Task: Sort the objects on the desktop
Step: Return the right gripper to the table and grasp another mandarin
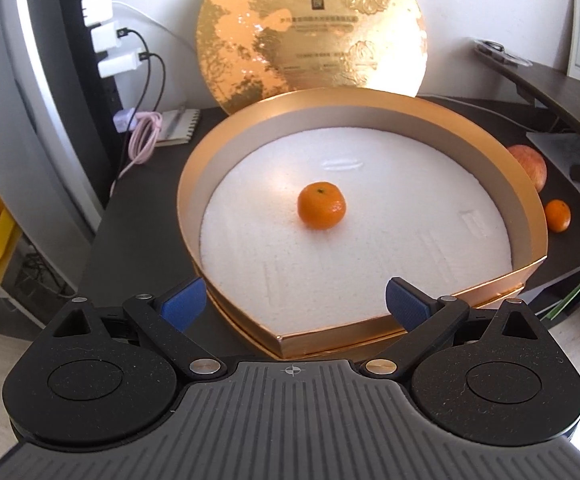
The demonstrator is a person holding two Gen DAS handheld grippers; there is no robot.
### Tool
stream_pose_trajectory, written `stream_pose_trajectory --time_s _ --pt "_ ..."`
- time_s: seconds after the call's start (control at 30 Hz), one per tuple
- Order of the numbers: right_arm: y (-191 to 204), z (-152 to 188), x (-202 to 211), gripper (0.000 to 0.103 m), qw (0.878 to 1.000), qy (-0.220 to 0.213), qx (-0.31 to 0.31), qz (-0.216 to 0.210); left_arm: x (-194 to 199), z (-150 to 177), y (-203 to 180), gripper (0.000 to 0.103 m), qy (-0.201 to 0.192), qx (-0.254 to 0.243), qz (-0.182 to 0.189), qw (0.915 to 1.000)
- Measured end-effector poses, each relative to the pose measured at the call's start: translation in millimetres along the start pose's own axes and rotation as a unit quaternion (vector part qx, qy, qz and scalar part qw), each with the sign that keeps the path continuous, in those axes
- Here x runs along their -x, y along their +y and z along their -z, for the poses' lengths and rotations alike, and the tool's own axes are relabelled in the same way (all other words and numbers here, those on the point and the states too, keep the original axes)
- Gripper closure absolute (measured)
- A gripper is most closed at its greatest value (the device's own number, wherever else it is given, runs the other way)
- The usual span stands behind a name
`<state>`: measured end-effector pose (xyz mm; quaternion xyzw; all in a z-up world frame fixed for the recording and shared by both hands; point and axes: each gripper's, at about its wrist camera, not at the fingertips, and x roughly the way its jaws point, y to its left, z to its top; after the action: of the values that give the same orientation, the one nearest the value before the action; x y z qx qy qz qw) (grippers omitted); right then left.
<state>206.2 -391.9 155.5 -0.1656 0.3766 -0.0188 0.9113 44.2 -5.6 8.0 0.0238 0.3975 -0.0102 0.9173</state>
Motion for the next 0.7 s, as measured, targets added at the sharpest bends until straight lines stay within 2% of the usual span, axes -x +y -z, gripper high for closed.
stream_pose_trajectory --time_s 0.23,0.53,0.7 --pt "-14 23 -42 0.037 0.999 0.033 0.000 0.011 -4 -2 -7 0.004 0.006 -0.005 -0.012 0.9999" --pt "-17 24 -83 0.042 0.998 0.052 0.014 0.013 -11 -5 -17 0.004 0.014 -0.016 -0.022 0.9995" --pt "-18 23 -90 0.053 0.998 0.063 0.012 -0.001 -12 -6 -19 0.004 0.016 -0.020 -0.023 0.9994"
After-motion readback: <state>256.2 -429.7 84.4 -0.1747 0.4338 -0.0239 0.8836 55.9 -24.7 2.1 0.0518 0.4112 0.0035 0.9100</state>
